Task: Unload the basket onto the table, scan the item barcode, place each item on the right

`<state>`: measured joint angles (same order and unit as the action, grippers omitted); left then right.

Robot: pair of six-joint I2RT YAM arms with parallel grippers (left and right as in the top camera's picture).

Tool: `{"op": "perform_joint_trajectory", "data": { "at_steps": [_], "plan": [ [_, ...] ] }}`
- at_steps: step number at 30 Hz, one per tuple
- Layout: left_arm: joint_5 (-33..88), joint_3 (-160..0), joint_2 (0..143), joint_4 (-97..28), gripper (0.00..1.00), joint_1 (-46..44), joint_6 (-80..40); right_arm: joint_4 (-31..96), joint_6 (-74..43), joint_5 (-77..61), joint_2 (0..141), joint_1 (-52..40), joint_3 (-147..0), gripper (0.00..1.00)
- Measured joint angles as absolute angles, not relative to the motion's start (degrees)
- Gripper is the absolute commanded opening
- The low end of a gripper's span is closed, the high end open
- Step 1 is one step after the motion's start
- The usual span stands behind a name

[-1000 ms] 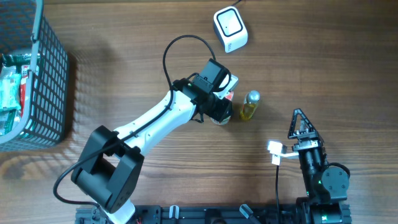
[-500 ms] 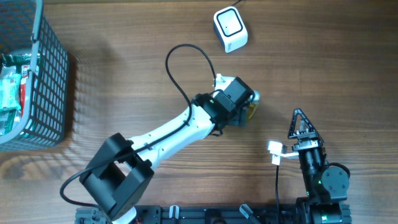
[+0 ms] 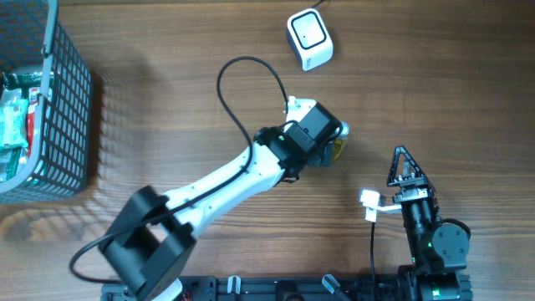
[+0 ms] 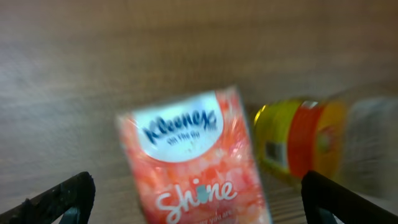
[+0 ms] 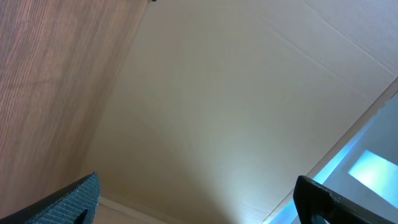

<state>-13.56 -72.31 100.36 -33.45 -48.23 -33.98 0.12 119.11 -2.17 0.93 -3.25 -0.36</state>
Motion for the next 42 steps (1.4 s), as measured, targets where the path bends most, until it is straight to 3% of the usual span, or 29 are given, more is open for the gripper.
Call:
{"op": "perform_joint_trajectory", "data": {
  "at_steps": [13, 17, 23, 34, 42],
  "plan": [
    [-15.99, -72.31, 87.85, -27.31, 1.0, -37.91, -33.98, 0.12, 119.11, -2.15, 0.93, -3.25, -0.36, 1.0],
    [-15.9, -72.49, 81.56, -27.03, 1.0, -27.35, -33.06, 0.12, 119.11, -2.15, 0.93, -3.25, -0.36, 1.0],
    [-7.44, -85.27, 73.32, -27.11, 0.99, -3.07, -22.24, 0.12, 119.11, -2.15, 0.93, -3.25, -0.36, 1.0],
    [-2.96, -93.67, 74.04, -27.77, 1.0, 35.31, -9.08, 0.12, 119.11, -2.15, 0.97, -3.25, -0.36, 1.0],
    [0.82, -93.65, 85.27, -31.31, 0.99, 42.09, -3.57, 0.12, 119.11, -2.17, 0.97, -3.25, -0.36, 1.0]
  ]
}}
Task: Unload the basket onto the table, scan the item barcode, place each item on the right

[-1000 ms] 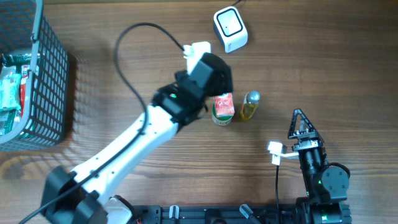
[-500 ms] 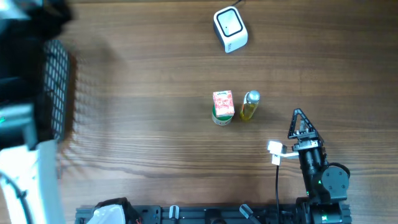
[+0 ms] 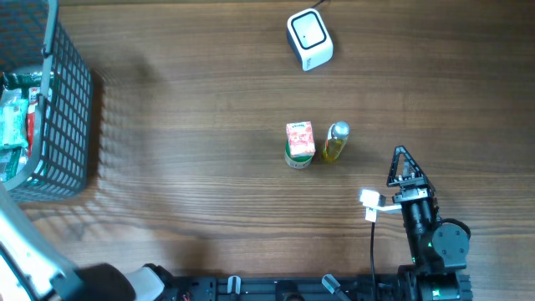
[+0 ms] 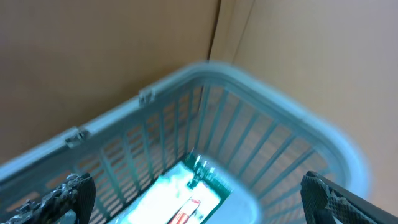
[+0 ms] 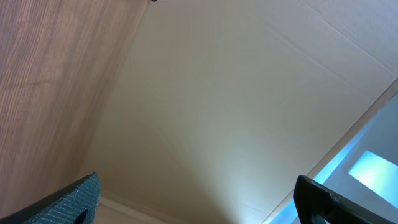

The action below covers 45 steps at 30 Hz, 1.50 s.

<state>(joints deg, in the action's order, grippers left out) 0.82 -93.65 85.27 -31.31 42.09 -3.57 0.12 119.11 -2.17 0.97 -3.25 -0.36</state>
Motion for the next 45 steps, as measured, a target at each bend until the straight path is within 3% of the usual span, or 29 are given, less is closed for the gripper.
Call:
{"op": "perform_joint_trajectory", "data": {
  "at_steps": [21, 37, 45],
  "plan": [
    [1.67, -93.6, 118.45, -34.65, 0.98, 42.83, 27.31, 0.12, 119.11, -2.15, 0.97, -3.25, -0.36, 1.0],
    [9.5, -93.6, 119.85, -41.58, 0.75, 42.87, 39.11, 0.12, 119.11, -2.17, 0.97, -3.25, -0.36, 1.0],
    [9.74, -93.6, 119.04, -40.8, 0.75, 42.87, 38.87, 0.12, 119.11, -2.15, 0.97, -3.25, -0.36, 1.0]
  ]
}}
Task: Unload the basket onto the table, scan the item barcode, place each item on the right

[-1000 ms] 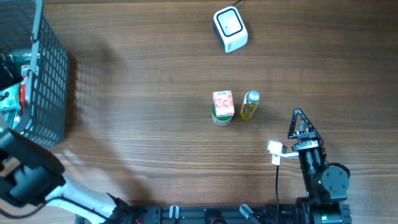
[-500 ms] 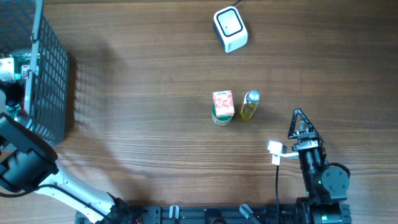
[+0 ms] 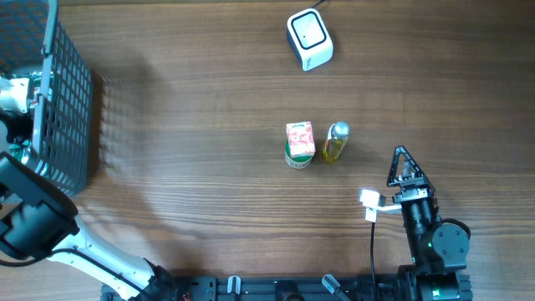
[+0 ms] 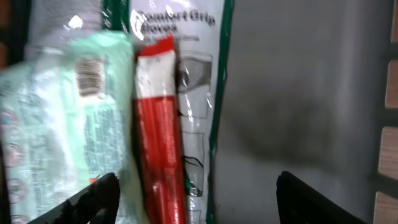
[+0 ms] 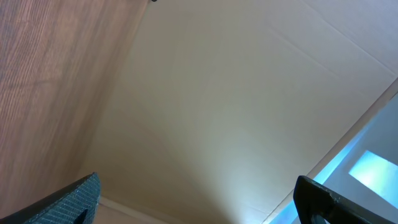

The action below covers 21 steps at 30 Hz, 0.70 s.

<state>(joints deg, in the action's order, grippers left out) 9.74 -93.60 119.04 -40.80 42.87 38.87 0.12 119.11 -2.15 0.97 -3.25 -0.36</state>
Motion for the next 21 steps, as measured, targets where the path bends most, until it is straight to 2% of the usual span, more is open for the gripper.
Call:
{"op": "perform_joint_trajectory", "data": {
  "at_steps": [1, 3, 6, 9, 21],
  "plan": [
    [9.69, -93.6, 118.5, -40.27, 0.75, 42.87, 38.37, 0.12, 119.11, -2.17, 0.97, -3.25, -0.36, 1.0],
    [8.51, -93.6, 116.71, -38.76, 0.83, 42.87, 36.88, 0.12, 119.11, -2.15, 0.97, -3.25, -0.36, 1.0],
    [6.46, -93.6, 114.56, -37.45, 0.86, 42.87, 35.46, 0.12, 119.11, -2.15, 0.97, -3.25, -0.36, 1.0],
    [5.41, -93.6, 114.21, -34.94, 0.99, 43.0, 34.96, 0.12, 119.11, -2.17, 0.97, -3.25, -0.36, 1.0],
    [8.97, -93.6, 118.3, -33.8, 1.0, 49.12, 34.7, 0.12, 119.11, -2.15, 0.97, -3.25, -0.36, 1.0]
  ]
}}
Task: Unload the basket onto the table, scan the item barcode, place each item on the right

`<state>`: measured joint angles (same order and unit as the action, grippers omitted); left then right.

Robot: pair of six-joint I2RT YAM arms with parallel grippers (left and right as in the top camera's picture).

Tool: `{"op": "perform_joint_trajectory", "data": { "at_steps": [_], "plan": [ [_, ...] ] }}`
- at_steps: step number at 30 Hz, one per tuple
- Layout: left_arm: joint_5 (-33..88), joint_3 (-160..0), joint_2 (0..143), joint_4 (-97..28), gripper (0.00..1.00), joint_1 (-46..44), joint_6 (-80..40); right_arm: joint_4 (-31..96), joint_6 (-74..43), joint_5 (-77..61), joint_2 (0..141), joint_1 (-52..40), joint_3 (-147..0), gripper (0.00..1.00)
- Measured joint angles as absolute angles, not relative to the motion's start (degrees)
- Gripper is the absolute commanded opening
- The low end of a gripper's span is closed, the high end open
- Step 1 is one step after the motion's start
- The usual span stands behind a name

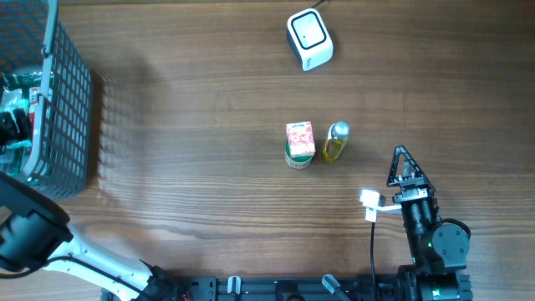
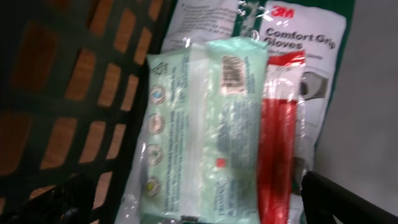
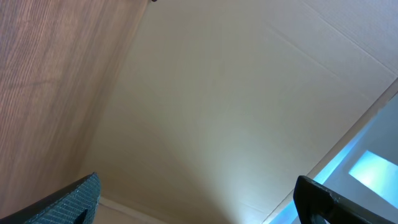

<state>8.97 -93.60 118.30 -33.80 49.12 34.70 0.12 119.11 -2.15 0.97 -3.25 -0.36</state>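
Note:
My left gripper (image 2: 200,210) hangs open inside the dark mesh basket (image 1: 68,100) at the table's far left. Between its fingers lies a pale green wipes packet (image 2: 208,130) with a small barcode label near its top. A red stick pack (image 2: 280,143) lies right beside it, on a white 3M gloves pack (image 2: 305,37). The white scanner (image 1: 309,38) stands at the far edge of the table. My right gripper (image 1: 404,170) rests open near the front right, holding nothing, and its wrist view shows only wall and table edge.
An orange Kleenex tissue pack (image 1: 299,136) and a small yellow bottle (image 1: 336,142) stand side by side mid-table. The basket wall (image 2: 62,93) rises close on the left of the left gripper. The left arm (image 1: 29,238) reaches in from the front left corner.
The left gripper has shifted within the basket: the red pack and gloves pack were centred then, and the green wipes packet is centred between the fingers now. The right arm has not moved.
My left gripper was open over the Kleenex pack and bottle at mid-table. Then it was at the far left, looking at the basket's rim. Then it was down inside the basket over the packs, and now it is over the green wipes packet.

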Motion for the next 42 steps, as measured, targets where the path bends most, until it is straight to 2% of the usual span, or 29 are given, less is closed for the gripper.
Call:
{"op": "perform_joint_trajectory", "data": {
  "at_steps": [9, 25, 31, 42],
  "plan": [
    [16.43, -93.6, 120.01, -33.76, 1.0, 52.56, 35.57, 0.12, 119.11, -2.15, 0.97, -3.25, -0.36, 1.0],
    [23.33, -93.62, 124.64, -36.05, 1.0, 52.73, 36.18, 0.12, 119.11, -2.17, 0.97, -3.25, -0.36, 1.0],
    [23.33, -93.62, 124.64, -36.07, 1.0, 52.56, 36.18, 0.12, 119.11, -2.15, 0.97, -3.25, -0.36, 1.0],
    [15.81, -93.62, 124.7, -33.78, 1.0, 48.82, 36.16, 0.12, 119.11, -2.15, 0.97, -3.25, -0.36, 1.0]
  ]
}}
